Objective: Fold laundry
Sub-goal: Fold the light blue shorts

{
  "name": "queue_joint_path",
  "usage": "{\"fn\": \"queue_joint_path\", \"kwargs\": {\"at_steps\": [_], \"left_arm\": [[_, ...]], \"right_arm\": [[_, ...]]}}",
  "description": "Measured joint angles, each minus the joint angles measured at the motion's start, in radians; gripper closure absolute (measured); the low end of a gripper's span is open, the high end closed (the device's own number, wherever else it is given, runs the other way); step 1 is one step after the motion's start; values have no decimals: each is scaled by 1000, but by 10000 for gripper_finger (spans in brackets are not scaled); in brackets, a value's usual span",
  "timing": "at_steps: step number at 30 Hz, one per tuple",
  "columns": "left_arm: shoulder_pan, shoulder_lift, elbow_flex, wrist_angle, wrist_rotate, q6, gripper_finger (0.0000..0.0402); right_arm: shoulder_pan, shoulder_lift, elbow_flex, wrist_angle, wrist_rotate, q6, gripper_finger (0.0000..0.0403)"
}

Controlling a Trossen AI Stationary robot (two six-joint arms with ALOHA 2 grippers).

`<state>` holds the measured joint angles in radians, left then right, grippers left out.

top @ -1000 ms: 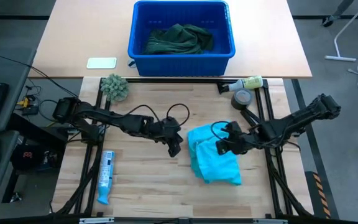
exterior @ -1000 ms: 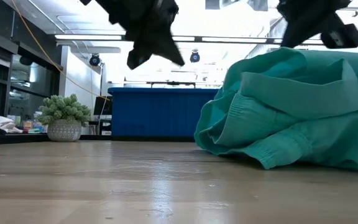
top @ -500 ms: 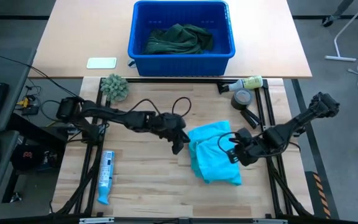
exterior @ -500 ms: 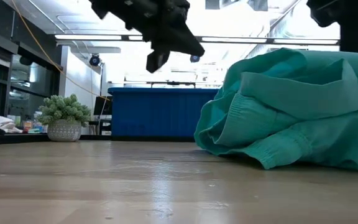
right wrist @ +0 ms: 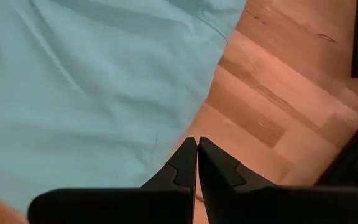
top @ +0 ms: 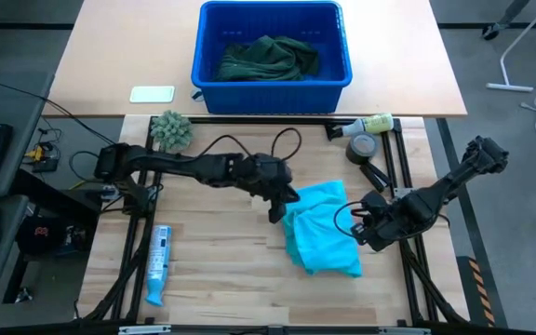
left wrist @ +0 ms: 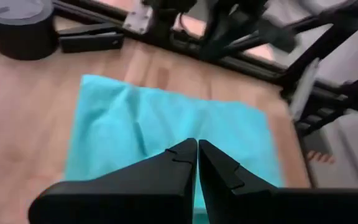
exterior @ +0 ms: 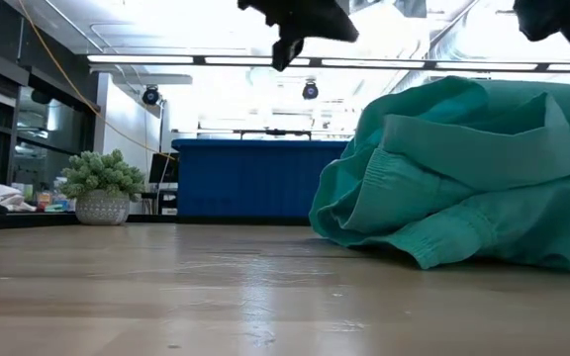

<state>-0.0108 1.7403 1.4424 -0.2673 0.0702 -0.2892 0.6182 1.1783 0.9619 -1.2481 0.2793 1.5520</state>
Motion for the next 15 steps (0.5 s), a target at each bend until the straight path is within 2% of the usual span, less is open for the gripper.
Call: {"fn": "queue_joint_path", "kwargs": {"at_steps": [5, 9, 13, 15], "left_arm": [[8, 33, 30, -83, 49, -71, 401], [-49, 54, 28, -65, 50, -23, 401], [-112, 108, 32, -2, 17, 4, 401], [-133, 154, 50, 54, 9, 4, 401]], "right_arm": [[53, -7, -2, -29, -70, -46, 403], [120, -11, -2, -17, -111, -60, 403], [191, -19, -2, -16, -109, 24, 403], [224, -32, -2, -14, -70, 106, 403]]}}
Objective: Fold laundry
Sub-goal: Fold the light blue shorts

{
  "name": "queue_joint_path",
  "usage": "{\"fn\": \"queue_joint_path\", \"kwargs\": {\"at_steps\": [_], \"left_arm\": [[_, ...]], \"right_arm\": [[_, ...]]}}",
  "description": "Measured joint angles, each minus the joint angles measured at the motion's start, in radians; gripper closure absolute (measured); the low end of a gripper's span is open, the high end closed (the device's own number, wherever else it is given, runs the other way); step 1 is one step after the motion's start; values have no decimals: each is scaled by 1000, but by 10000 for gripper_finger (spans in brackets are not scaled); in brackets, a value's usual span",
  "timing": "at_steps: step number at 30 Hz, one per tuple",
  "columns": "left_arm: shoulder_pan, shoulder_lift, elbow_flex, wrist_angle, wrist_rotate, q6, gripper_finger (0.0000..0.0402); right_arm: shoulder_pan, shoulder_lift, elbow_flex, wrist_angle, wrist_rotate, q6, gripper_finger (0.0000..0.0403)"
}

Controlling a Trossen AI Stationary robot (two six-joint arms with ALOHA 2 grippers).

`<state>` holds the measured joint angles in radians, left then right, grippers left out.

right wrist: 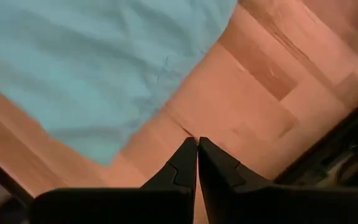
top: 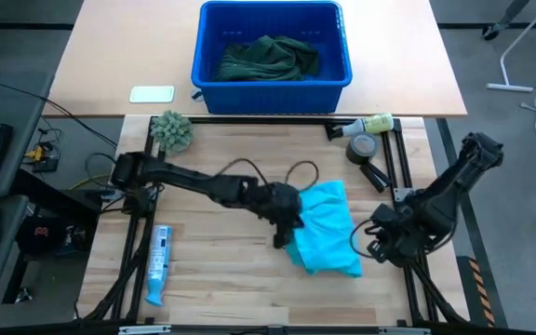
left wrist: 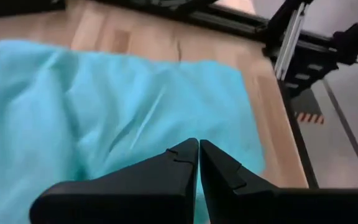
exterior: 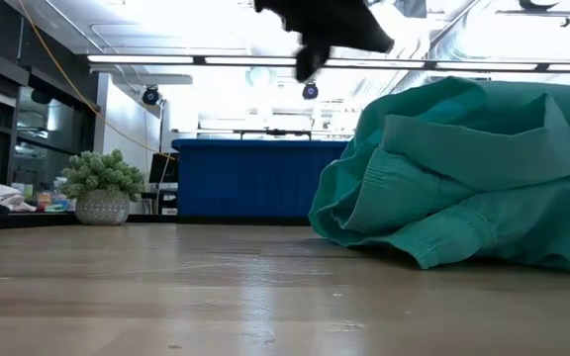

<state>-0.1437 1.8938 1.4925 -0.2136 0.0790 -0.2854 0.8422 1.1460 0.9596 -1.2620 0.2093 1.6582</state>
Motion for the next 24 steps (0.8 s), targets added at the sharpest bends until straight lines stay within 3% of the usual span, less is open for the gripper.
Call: {"fn": "queue_joint_path", "kwargs": {"at_steps": [8, 13, 16, 24], "left_arm": [[-6, 220, 149, 163, -21, -78, 401], [-5, 332, 235, 117, -69, -69, 401], [-1, 369, 259, 24, -61, -62, 401], [38, 373, 243, -501, -153, 51, 401]], "right_arm": [[86, -81, 0, 18, 168, 232, 403], [80, -92, 0, 14, 185, 265, 403], [74, -92, 0, 18, 208, 304, 403], [74, -91, 0, 33, 334, 358, 403]]}}
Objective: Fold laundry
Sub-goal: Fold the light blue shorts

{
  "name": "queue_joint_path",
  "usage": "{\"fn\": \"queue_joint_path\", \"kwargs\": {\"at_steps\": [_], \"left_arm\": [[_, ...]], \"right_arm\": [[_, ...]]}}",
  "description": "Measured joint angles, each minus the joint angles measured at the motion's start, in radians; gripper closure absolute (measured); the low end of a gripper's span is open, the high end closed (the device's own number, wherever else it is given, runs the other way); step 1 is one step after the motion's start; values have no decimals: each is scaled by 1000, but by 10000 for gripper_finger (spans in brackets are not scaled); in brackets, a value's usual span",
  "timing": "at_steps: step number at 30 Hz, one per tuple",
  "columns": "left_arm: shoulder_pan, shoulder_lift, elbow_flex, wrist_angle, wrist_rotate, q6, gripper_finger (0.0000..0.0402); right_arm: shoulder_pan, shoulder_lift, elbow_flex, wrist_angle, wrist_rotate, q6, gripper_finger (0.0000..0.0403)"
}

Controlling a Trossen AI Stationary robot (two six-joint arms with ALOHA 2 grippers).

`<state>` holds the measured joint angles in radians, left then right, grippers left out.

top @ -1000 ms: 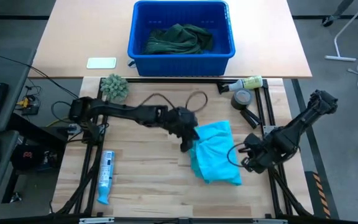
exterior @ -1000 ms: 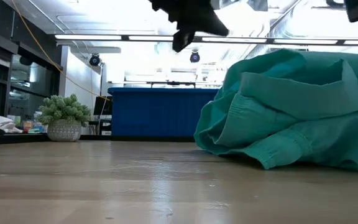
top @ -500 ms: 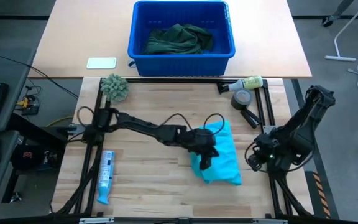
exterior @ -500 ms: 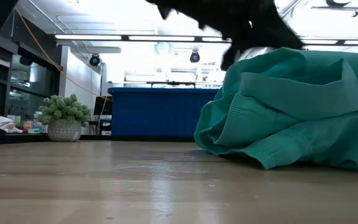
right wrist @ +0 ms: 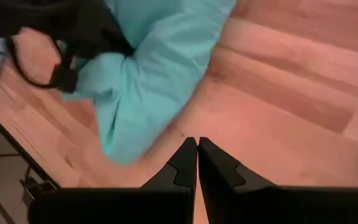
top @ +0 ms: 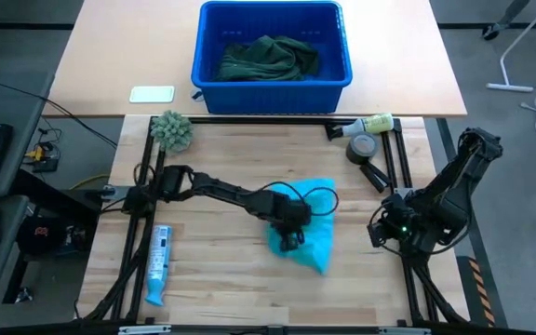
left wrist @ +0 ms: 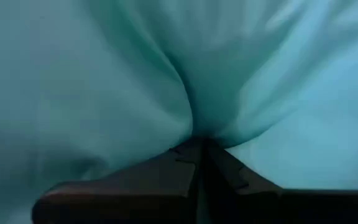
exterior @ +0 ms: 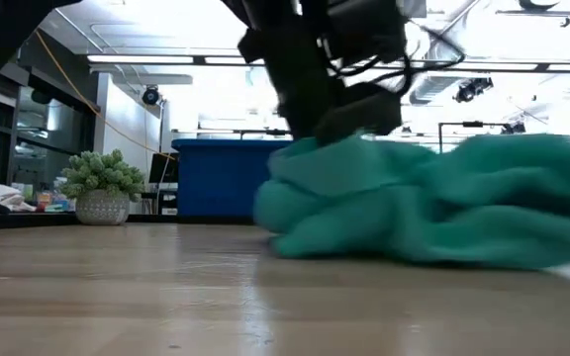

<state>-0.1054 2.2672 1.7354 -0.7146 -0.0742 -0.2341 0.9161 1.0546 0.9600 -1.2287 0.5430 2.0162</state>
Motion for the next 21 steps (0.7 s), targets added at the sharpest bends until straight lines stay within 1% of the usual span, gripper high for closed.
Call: {"fn": "queue_joint_path", "kwargs": {"at_steps": [3, 7, 12, 21], "left_arm": [[43, -6, -17, -116, -14, 5, 401], [101, -40, -65, -165, -6, -62, 401], [154, -109, -146, -148, -17, -93, 402], [242, -240, -317, -97, -21, -179, 402]], "right_arm": [[0, 0, 0, 1, 11, 0, 403], [0, 0, 0, 7, 11, 0, 403], [0, 0, 0, 11, 16, -1, 403], [0, 0, 0, 14, 82, -25, 403]]}}
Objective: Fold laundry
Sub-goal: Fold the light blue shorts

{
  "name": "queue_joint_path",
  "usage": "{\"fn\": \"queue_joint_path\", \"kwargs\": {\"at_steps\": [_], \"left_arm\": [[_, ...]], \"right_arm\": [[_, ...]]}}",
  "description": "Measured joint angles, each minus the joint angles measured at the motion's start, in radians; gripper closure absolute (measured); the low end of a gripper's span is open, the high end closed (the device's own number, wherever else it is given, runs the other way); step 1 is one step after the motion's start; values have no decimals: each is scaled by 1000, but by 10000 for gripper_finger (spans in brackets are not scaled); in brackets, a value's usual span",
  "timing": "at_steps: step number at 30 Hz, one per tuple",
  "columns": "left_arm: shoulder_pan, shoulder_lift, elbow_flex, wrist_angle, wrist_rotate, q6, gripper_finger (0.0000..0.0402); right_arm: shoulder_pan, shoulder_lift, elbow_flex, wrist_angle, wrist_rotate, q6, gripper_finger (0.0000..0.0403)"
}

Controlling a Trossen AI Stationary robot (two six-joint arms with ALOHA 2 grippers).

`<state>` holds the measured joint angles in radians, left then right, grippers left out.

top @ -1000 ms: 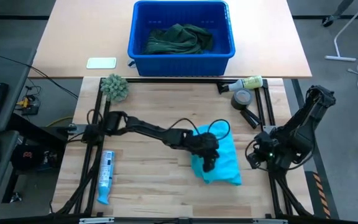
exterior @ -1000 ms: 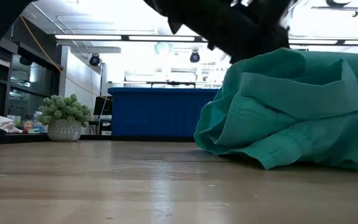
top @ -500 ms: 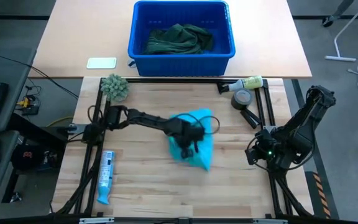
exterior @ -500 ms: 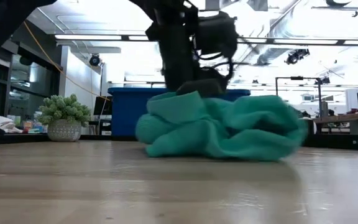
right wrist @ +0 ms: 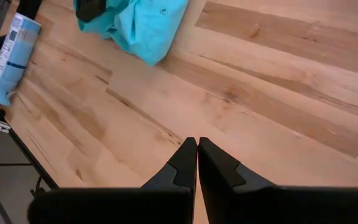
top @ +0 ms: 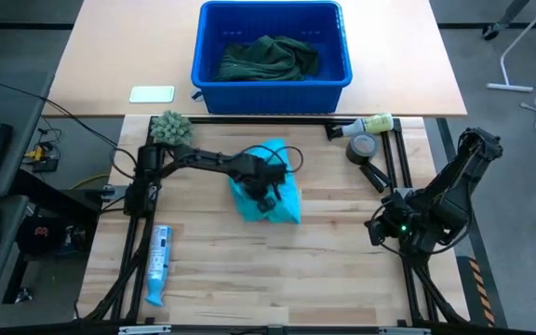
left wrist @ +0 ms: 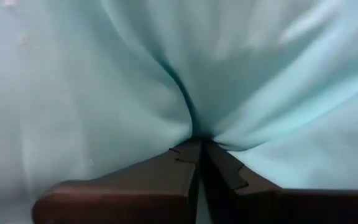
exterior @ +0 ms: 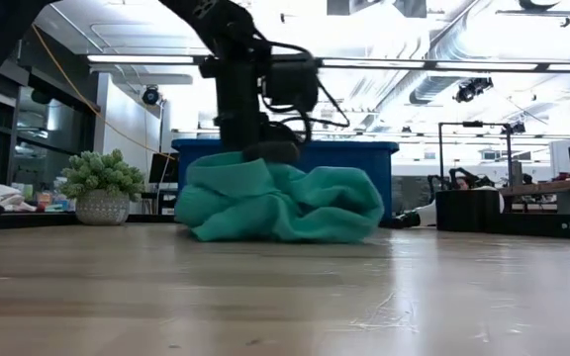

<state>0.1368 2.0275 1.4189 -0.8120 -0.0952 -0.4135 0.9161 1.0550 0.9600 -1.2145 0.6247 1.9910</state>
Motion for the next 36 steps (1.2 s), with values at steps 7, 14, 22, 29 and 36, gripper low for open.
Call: {"fn": "queue_joint_path", "kwargs": {"at_steps": [7, 14, 22, 29, 36], "left_arm": [[63, -95, -114, 53, 23, -32, 402], [98, -111, -143, 77, 61, -74, 402], [82, -147, -142, 175, 149, 4, 402], [-69, -167, -133, 250, 161, 191, 402], [-167, -167, -133, 241, -14, 268, 402]], "right_arm": [[0, 0, 0, 0, 8, -18, 403], [0, 0, 0, 1, 10, -19, 403], [0, 0, 0, 4, 23, -20, 403], [0, 0, 0, 4, 32, -10, 403], [0, 0, 0, 4, 38, -3, 403]]}}
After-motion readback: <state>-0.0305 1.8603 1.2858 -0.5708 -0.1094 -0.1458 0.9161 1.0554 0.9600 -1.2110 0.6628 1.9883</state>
